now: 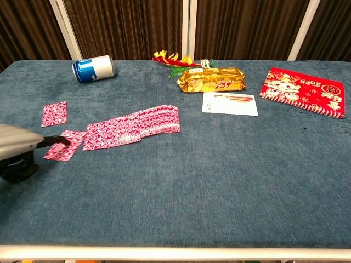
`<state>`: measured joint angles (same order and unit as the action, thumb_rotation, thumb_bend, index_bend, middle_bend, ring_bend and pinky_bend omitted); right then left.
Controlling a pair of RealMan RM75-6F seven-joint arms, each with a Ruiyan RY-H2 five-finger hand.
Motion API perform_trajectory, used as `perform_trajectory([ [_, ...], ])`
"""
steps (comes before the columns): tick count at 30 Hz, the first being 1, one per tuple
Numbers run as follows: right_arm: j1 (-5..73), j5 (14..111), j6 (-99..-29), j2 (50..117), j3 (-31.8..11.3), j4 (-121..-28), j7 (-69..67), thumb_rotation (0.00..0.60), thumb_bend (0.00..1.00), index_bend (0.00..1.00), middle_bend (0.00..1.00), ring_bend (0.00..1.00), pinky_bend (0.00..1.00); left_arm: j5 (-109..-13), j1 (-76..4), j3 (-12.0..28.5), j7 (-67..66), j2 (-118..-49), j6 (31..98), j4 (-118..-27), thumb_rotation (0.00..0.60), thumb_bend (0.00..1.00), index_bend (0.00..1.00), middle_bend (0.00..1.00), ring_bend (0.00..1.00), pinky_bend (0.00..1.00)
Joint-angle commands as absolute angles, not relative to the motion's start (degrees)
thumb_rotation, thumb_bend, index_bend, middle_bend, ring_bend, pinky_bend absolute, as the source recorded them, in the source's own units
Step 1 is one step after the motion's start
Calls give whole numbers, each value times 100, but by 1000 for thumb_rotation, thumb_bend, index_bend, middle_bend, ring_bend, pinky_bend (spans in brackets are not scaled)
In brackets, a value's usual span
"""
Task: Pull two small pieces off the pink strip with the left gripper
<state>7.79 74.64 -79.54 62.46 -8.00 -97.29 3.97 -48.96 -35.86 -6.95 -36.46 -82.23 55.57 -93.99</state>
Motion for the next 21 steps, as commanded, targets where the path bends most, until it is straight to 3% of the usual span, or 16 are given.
perform_trajectory([
  [1,773,7485,-7973,6240,-798,-9738,389,600,207,0,0,0,0,-4882,-3501,-771,-3627,-8131,5633,-9480,600,608,78,869,882,858],
  [14,773,7540,-7981,6242,-782,-9777,404,600,206,0,0,0,0,-4921,-3269,-857,-3604,-7791,5928,-9924,600,608,81,869,882,858],
  [21,796,7553,-7979,6256,-795,-9802,446,600,207,0,0,0,0,-5216,-3152,-702,-3559,-7547,6398,-10205,600,607,81,869,882,853],
])
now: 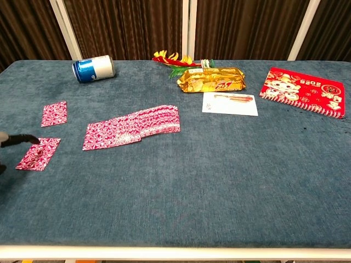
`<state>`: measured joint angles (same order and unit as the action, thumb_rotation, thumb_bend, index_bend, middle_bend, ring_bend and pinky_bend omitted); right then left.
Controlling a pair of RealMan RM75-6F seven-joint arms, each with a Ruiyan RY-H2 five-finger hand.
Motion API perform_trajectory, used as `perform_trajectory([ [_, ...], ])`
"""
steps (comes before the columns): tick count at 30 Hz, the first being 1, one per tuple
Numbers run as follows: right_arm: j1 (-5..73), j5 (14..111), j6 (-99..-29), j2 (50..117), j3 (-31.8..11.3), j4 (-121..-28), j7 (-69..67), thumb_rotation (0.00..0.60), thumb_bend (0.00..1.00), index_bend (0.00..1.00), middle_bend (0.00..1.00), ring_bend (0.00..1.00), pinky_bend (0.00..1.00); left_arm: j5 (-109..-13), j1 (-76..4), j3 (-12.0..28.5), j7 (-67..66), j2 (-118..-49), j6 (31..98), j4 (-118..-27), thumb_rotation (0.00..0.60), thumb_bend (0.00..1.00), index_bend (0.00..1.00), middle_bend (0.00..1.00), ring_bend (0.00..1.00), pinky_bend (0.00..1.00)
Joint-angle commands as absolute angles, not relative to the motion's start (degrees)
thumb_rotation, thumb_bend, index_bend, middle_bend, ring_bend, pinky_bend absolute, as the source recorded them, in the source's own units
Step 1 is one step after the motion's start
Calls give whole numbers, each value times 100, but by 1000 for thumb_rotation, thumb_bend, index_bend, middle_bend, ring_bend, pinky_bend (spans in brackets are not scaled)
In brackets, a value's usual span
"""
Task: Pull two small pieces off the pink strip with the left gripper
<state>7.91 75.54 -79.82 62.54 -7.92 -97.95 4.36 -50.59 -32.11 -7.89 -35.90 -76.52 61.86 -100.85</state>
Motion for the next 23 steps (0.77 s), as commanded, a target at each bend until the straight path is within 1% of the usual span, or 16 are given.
perform_trajectory([
  [1,802,7555,-7976,6258,-797,-9810,456,600,207,0,0,0,0,-5342,-3106,-634,-3488,-7513,6556,-10237,600,607,81,867,881,849],
  [3,810,7557,-7970,6261,-798,-9820,469,600,207,0,0,0,0,-5661,-2997,-510,-3312,-7521,6896,-10168,600,602,81,847,865,829],
  [4,811,7563,-7968,6265,-793,-9825,476,600,207,0,0,0,0,-5944,-2900,-406,-3126,-7580,7187,-10038,600,597,82,834,854,821],
  [7,810,7575,-7970,6272,-783,-9832,487,600,207,0,0,0,0,-6691,-2642,-165,-2525,-7822,7937,-9539,600,543,89,759,772,764],
  [8,810,7574,-7973,6272,-784,-9835,489,600,207,0,0,0,0,-6957,-2559,-92,-2332,-7918,8209,-9303,600,514,94,707,706,714],
  [10,812,7564,-7973,6267,-792,-9838,491,600,207,0,0,0,0,-7205,-2452,-22,-2148,-8029,8487,-9012,600,476,99,562,519,595],
  [11,813,7560,-7972,6264,-795,-9840,493,600,207,0,0,0,0,-7232,-2405,13,-2134,-8064,8567,-8916,600,432,101,384,300,458],
  [12,817,7558,-7970,6259,-799,-9842,496,600,207,0,0,0,0,-7219,-2361,49,-2169,-8086,8624,-8859,600,397,101,264,181,365],
  [13,821,7558,-7971,6252,-804,-9847,502,600,207,0,0,0,0,-7231,-2315,91,-2182,-8102,8685,-8823,600,327,100,117,52,235],
  [14,825,7560,-7972,6249,-810,-9854,503,600,207,0,0,0,0,-7282,-2283,114,-2104,-8113,8726,-8802,580,254,100,27,1,136],
  [15,829,7562,-7972,6245,-814,-9866,501,600,207,0,0,0,0,-7336,-2252,136,-1989,-8128,8755,-8777,534,192,98,0,0,82],
  [16,832,7566,-7972,6241,-816,-9880,498,600,207,0,0,0,0,-7366,-2207,144,-1871,-8134,8752,-8760,498,157,96,0,0,65],
  [17,833,7567,-7970,6239,-816,-9890,498,600,207,0,0,0,0,-7361,-2178,144,-1837,-8120,8726,-8773,435,119,92,0,0,50],
  [19,834,7566,-7970,6242,-816,-9910,488,600,207,0,0,0,0,-7345,-2111,131,-1815,-8055,8662,-8829,378,82,86,0,0,43],
  [20,833,7567,-7973,6249,-816,-9912,480,600,206,0,0,0,0,-7357,-2088,122,-1818,-8022,8642,-8848,365,76,85,0,0,42],
  [23,830,7574,-7963,6283,-796,-9891,463,600,207,0,0,0,0,-7372,-2047,122,-1840,-7911,8535,-8944,365,76,84,0,0,42],
])
